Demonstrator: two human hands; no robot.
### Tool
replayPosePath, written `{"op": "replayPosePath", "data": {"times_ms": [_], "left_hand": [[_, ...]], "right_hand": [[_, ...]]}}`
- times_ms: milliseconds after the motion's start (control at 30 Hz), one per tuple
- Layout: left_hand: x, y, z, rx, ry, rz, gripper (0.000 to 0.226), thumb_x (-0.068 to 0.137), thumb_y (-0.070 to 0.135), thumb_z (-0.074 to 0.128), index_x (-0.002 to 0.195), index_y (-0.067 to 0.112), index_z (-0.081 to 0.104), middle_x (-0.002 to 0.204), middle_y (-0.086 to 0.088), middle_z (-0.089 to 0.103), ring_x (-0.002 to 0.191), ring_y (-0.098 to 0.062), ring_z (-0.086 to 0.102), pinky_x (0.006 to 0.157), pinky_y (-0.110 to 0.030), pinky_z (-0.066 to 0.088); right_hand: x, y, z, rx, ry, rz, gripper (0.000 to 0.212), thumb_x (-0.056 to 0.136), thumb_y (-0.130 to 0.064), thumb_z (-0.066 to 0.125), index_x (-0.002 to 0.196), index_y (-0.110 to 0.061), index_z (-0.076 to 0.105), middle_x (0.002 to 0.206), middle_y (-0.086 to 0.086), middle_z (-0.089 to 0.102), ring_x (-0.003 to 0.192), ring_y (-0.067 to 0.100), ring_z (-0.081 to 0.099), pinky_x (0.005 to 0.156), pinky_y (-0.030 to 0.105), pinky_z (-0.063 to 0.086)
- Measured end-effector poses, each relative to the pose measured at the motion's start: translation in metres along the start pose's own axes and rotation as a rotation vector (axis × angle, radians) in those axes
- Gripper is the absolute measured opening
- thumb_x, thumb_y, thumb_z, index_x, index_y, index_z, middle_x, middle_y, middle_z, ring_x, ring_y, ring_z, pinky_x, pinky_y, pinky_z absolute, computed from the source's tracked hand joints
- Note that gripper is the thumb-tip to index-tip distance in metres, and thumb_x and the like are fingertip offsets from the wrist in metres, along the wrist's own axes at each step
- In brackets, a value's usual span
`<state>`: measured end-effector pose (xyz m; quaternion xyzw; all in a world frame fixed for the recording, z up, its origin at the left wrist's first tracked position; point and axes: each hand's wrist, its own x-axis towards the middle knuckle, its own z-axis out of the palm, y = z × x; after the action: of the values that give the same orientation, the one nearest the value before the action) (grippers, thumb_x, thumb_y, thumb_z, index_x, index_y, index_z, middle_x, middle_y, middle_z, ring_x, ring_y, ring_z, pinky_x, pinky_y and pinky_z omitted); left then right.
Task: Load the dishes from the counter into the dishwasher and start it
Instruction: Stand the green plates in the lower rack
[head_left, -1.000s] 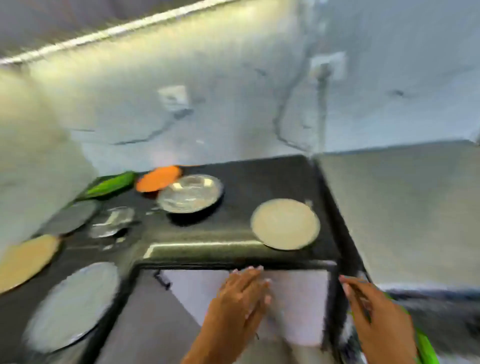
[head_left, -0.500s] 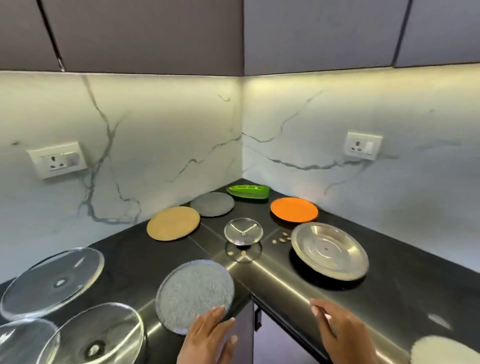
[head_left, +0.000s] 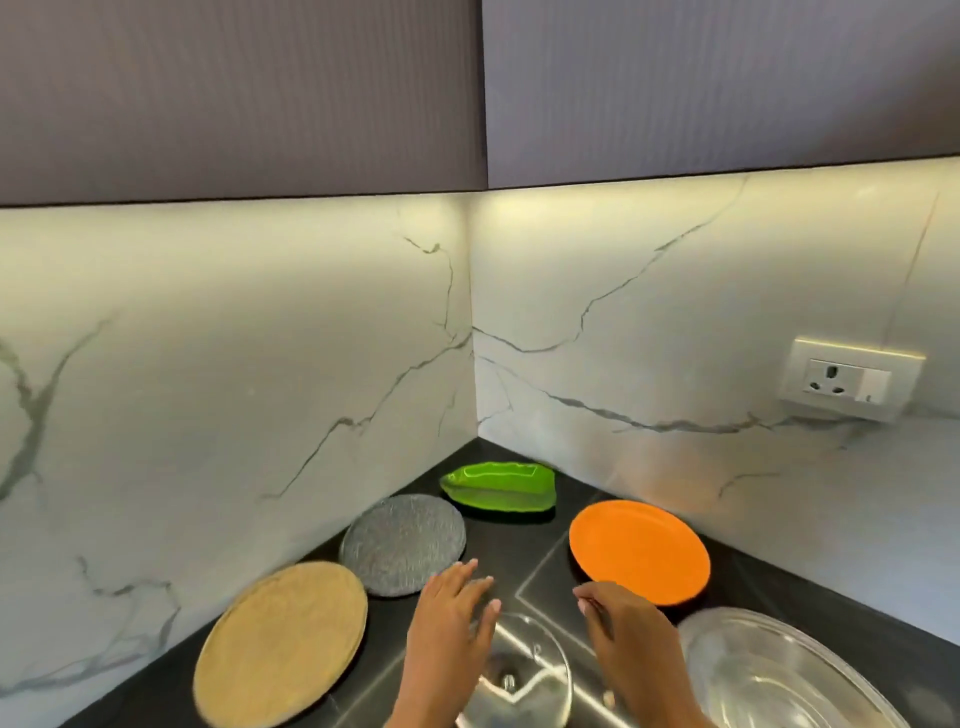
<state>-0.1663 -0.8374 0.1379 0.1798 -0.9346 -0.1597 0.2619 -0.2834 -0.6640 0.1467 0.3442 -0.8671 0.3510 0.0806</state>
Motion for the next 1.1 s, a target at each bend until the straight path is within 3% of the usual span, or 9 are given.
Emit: {"op": "replayPosePath", "data": {"times_ms": [167, 300, 467, 567, 633, 667, 733, 933, 1100], "left_hand": [[0.094, -0.037, 0.039, -0.012, -0.05, 0.011, 0.031, 0.092, 0.029, 0.055, 0.119, 0.016, 0.064, 0.131, 0.001, 0.055, 0.124, -0.017, 0.046, 0.109, -0.034, 0.03], [0.156, -0.063, 0.081, 0.095, -0.128, 0.074, 0.04, 0.097, 0.032, 0.046, 0.134, 0.02, 0.051, 0.144, 0.002, 0.043, 0.133, -0.014, 0.035, 0.113, -0.028, 0.014], [0.205, -0.096, 0.144, 0.286, -0.369, 0.148, 0.051, 0.094, 0.024, 0.049, 0.143, 0.018, 0.036, 0.149, -0.003, 0.034, 0.135, -0.02, 0.033, 0.112, -0.031, 0.018], [0.214, -0.112, 0.172, 0.329, -0.413, 0.171, 0.049, 0.085, 0.009, 0.055, 0.133, 0.012, 0.05, 0.131, -0.011, 0.055, 0.117, -0.029, 0.052, 0.099, -0.035, 0.037], [0.217, -0.117, 0.181, 0.316, -0.348, 0.206, 0.039, 0.066, 0.001, 0.073, 0.103, 0.01, 0.071, 0.088, -0.01, 0.069, 0.08, -0.029, 0.066, 0.063, -0.031, 0.05], [0.219, -0.118, 0.183, 0.337, -0.31, 0.225, 0.034, 0.051, -0.001, 0.081, 0.081, 0.01, 0.073, 0.069, -0.007, 0.065, 0.062, -0.026, 0.063, 0.046, -0.028, 0.046], [0.224, -0.121, 0.187, 0.329, -0.256, 0.272, 0.037, 0.032, -0.005, 0.086, 0.058, 0.009, 0.063, 0.057, -0.005, 0.055, 0.048, -0.024, 0.057, 0.033, -0.025, 0.036], [0.206, -0.112, 0.173, 0.224, -0.185, 0.379, 0.039, 0.034, -0.014, 0.078, 0.06, 0.009, 0.059, 0.063, -0.005, 0.055, 0.058, -0.024, 0.057, 0.038, -0.03, 0.041], [0.173, -0.085, 0.121, 0.138, -0.044, 0.449, 0.02, 0.065, 0.003, 0.047, 0.068, 0.011, 0.065, 0.067, -0.001, 0.054, 0.067, -0.018, 0.047, 0.045, -0.028, 0.038]], "right_hand": [[0.07, 0.013, 0.035, -0.043, 0.02, 0.005, 0.012, 0.082, -0.015, 0.068, 0.084, -0.027, 0.068, 0.081, -0.013, 0.07, 0.068, 0.012, 0.065, 0.055, 0.028, 0.049], [0.107, 0.024, 0.053, -0.053, 0.02, 0.035, 0.011, 0.085, -0.016, 0.064, 0.09, -0.025, 0.069, 0.086, -0.011, 0.07, 0.074, 0.013, 0.065, 0.059, 0.028, 0.049], [0.125, 0.03, 0.07, -0.04, -0.033, 0.085, 0.013, 0.088, -0.017, 0.06, 0.095, -0.022, 0.069, 0.092, -0.008, 0.07, 0.082, 0.015, 0.065, 0.064, 0.029, 0.048], [0.125, 0.035, 0.073, -0.036, -0.055, 0.108, 0.014, 0.088, -0.017, 0.059, 0.096, -0.022, 0.07, 0.094, -0.011, 0.07, 0.084, 0.011, 0.064, 0.064, 0.022, 0.044], [0.12, 0.04, 0.072, -0.032, -0.087, 0.145, 0.015, 0.089, -0.02, 0.058, 0.099, -0.025, 0.069, 0.097, -0.015, 0.069, 0.087, 0.006, 0.063, 0.065, 0.015, 0.04], [0.116, 0.042, 0.07, -0.029, -0.105, 0.162, 0.015, 0.09, -0.022, 0.058, 0.1, -0.027, 0.068, 0.098, -0.017, 0.068, 0.087, 0.004, 0.062, 0.065, 0.012, 0.038], [0.107, 0.048, 0.066, -0.022, -0.139, 0.186, 0.016, 0.091, -0.026, 0.056, 0.101, -0.031, 0.067, 0.098, -0.02, 0.067, 0.089, 0.002, 0.06, 0.067, 0.012, 0.041], [0.07, 0.061, 0.037, 0.036, -0.183, 0.233, 0.013, 0.09, -0.031, 0.055, 0.096, -0.038, 0.064, 0.093, -0.029, 0.063, 0.089, -0.001, 0.059, 0.075, 0.02, 0.049], [0.025, 0.066, -0.002, 0.039, -0.131, 0.205, 0.016, 0.082, -0.038, 0.053, 0.092, -0.04, 0.065, 0.084, -0.034, 0.062, 0.084, -0.005, 0.06, 0.071, 0.021, 0.051]]}}
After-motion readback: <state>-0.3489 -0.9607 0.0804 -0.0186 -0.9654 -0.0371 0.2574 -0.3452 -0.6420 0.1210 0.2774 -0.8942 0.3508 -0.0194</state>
